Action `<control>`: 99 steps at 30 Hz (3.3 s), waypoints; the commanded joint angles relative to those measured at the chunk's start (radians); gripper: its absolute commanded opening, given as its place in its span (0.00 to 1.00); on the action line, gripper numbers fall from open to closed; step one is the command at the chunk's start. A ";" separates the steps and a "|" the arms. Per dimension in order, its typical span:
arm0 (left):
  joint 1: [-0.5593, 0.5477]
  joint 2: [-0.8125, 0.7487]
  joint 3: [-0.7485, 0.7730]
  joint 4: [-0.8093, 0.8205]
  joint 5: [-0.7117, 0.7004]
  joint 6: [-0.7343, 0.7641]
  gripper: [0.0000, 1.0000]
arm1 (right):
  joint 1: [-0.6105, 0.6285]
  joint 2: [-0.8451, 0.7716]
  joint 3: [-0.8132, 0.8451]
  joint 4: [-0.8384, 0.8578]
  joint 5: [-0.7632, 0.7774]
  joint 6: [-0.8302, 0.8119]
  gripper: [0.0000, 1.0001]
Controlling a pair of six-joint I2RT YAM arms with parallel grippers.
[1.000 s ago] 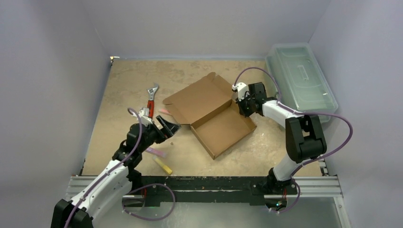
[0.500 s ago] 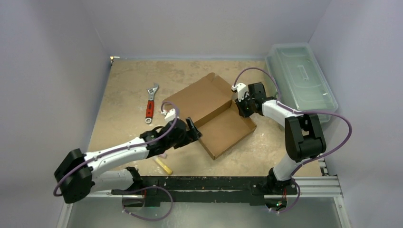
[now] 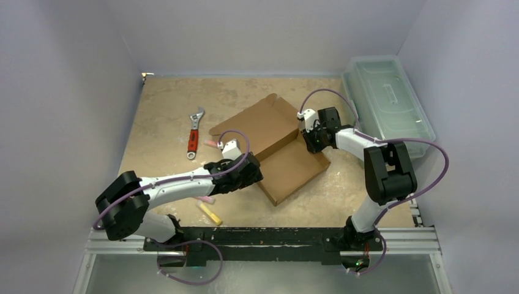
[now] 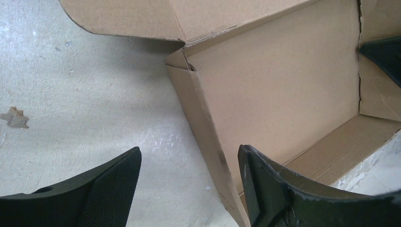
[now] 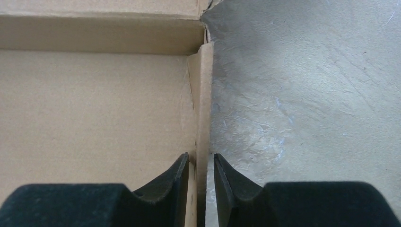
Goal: Fold the paper box
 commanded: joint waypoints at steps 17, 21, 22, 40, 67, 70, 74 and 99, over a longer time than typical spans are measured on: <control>-0.005 -0.003 0.030 0.047 -0.025 0.019 0.71 | 0.022 -0.050 0.033 0.013 0.047 -0.032 0.38; -0.006 -0.027 0.024 0.050 -0.020 0.043 0.72 | 0.012 -0.115 0.007 -0.036 0.046 -0.121 0.51; -0.005 -0.033 0.022 0.055 -0.016 0.051 0.73 | 0.009 -0.119 0.000 -0.041 0.057 -0.130 0.52; -0.005 -0.053 -0.020 0.134 0.020 0.081 0.75 | 0.006 -0.012 0.018 -0.052 0.133 -0.118 0.13; -0.027 0.188 0.189 -0.039 -0.009 -0.033 0.69 | -0.002 0.040 0.108 0.005 -0.024 -0.050 0.42; -0.027 0.185 0.186 -0.042 -0.019 -0.033 0.68 | -0.003 0.072 0.118 0.033 0.003 -0.043 0.37; -0.026 0.194 0.186 -0.034 -0.011 -0.022 0.64 | 0.010 0.089 0.130 0.037 0.035 -0.037 0.18; 0.164 -0.431 -0.115 0.234 0.268 0.449 0.93 | -0.054 -0.490 0.037 -0.153 -0.456 -0.209 0.99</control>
